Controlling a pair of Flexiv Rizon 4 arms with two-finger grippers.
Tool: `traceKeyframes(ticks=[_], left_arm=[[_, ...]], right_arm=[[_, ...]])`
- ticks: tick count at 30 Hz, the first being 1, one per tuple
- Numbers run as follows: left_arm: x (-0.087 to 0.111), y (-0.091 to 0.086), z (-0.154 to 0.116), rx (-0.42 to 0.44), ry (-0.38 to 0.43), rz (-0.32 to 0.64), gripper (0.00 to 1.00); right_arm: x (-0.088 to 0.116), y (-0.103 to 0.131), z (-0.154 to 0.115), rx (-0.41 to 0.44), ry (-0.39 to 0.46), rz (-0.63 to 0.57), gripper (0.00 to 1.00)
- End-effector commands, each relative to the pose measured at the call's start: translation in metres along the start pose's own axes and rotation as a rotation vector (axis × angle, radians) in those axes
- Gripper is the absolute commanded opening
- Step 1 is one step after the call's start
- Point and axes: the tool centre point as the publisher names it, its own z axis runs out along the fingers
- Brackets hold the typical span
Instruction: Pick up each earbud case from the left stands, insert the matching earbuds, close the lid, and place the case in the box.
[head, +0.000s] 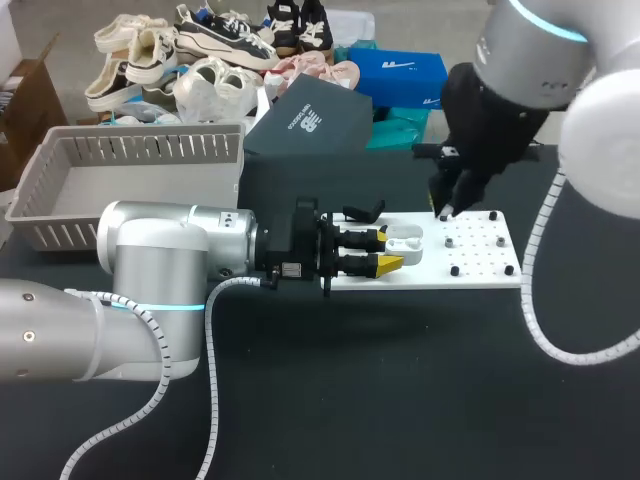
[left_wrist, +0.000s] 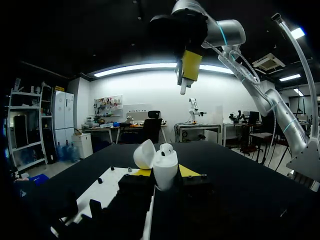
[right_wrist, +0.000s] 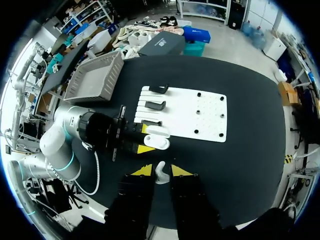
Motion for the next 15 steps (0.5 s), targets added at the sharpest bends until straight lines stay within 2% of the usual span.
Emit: traceKeyframes(ticks=[1,9,15], left_arm=[[0.000,-0.001,0.000,-0.003,-0.001,0.001,0.00],[0.000,-0.001,0.000,-0.003,-0.001,0.001,0.00],[0.000,-0.001,0.000,-0.003,-0.001,0.001,0.00]], right_arm=[[-0.014,0.016,0.013,0.009,0.159,-0.019,0.00],[-0.017,0.022,0.026,-0.016,0.238,-0.064,0.00],[-0.015,0.019,0.033,-0.019,0.251,-0.098,0.00]])
